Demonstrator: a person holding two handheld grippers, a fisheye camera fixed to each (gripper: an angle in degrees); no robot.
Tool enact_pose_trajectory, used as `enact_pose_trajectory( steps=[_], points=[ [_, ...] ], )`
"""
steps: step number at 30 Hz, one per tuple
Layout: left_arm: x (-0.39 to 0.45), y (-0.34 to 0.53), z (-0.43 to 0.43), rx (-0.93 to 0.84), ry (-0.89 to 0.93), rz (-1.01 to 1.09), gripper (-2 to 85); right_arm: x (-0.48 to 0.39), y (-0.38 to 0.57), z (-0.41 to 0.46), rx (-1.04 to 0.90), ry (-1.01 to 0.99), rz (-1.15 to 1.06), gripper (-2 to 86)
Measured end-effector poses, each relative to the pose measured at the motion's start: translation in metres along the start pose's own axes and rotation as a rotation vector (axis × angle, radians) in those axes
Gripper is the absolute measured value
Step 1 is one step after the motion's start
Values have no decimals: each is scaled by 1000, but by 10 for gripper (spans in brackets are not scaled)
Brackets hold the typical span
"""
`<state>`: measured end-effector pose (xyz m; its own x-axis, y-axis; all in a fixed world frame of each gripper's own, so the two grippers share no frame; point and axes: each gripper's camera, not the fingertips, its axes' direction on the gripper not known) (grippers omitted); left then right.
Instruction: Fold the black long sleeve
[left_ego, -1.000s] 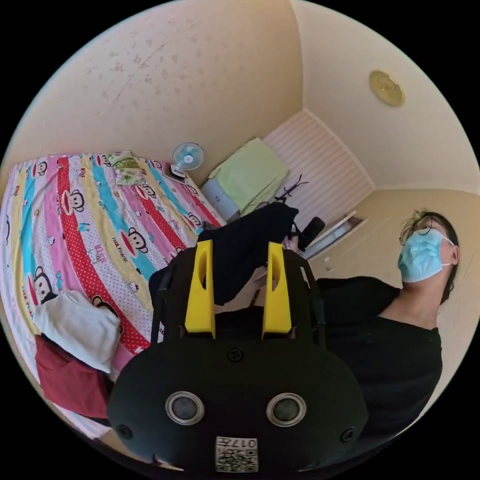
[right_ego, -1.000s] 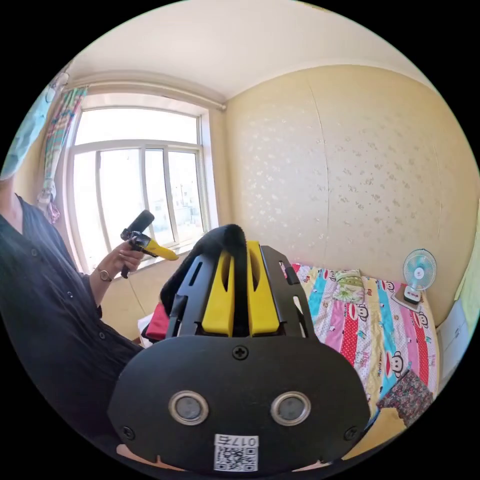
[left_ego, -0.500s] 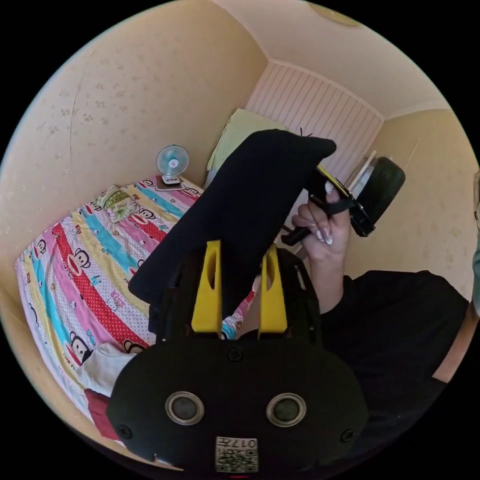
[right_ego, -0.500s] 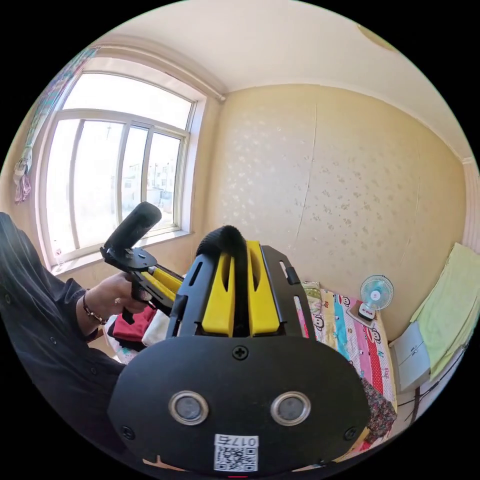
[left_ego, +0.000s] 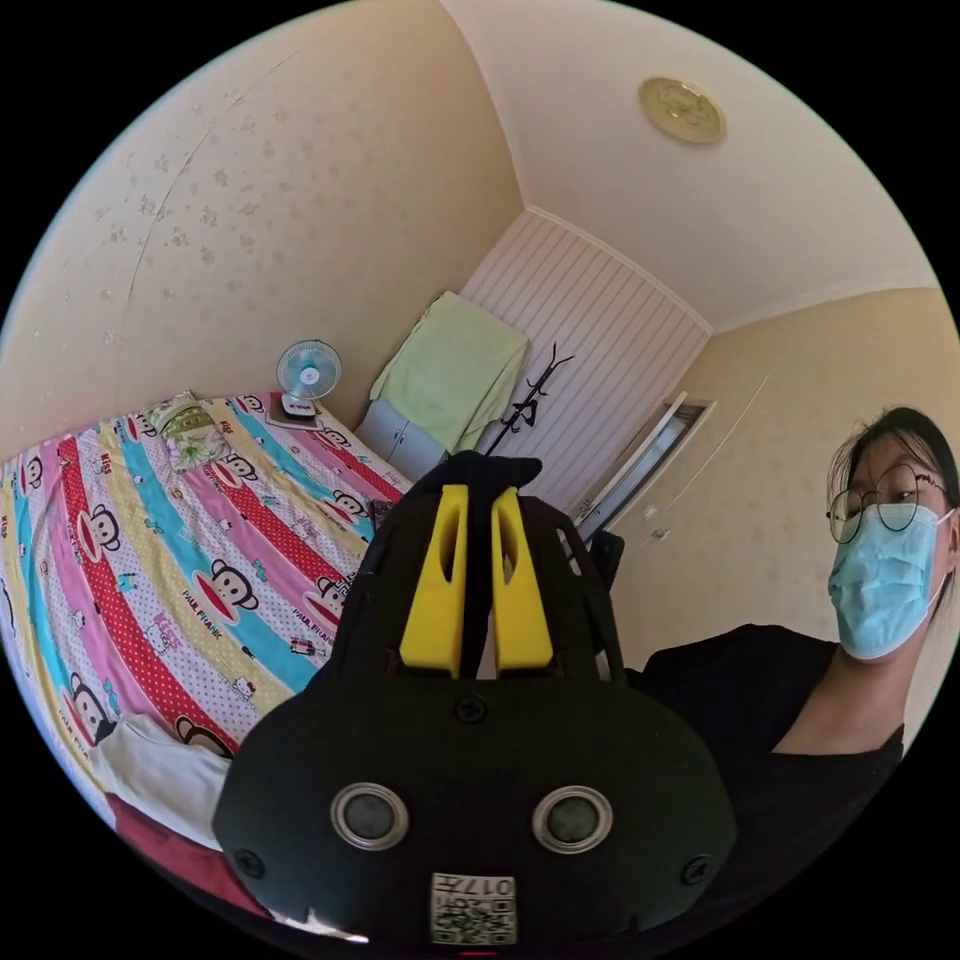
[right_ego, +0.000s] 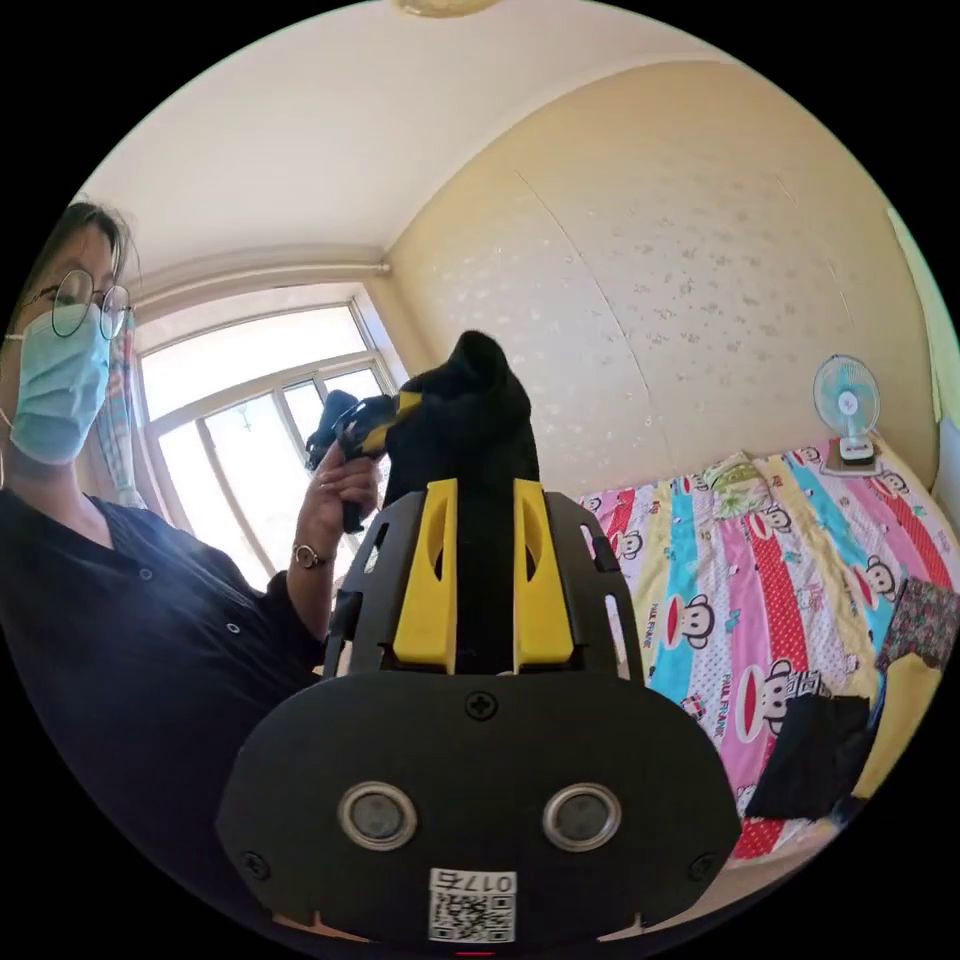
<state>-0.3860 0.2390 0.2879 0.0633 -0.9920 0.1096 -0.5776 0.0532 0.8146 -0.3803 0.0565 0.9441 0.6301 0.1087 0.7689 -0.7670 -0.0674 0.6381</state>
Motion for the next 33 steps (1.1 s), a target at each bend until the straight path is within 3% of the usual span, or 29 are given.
enact_pose_trajectory(
  steps=[8, 13, 17, 21, 29, 31, 33],
  points=[
    [31, 10, -4, 161, -116, 7, 39, -56, 2, 69, -197, -59, 100, 187],
    [23, 21, -20, 284, -138, -103, 36, -113, -6, 81, -173, 214, -116, 186],
    [19, 18, -40, 299, -126, -110, 28, -134, -13, 92, -176, 471, -306, 132],
    [20, 11, -72, 300, -168, -62, 16, -128, -32, 75, -168, 572, -329, 51],
    [-7, 16, -134, 185, -323, -48, 7, -124, -113, -17, 74, 565, -226, 35],
    [-4, 21, -155, 217, -355, -18, 5, -132, -125, -43, 138, 546, -254, 35],
    [4, 25, -185, 242, -387, 56, 2, -140, -141, -79, 149, 401, -371, 34]
  ],
)
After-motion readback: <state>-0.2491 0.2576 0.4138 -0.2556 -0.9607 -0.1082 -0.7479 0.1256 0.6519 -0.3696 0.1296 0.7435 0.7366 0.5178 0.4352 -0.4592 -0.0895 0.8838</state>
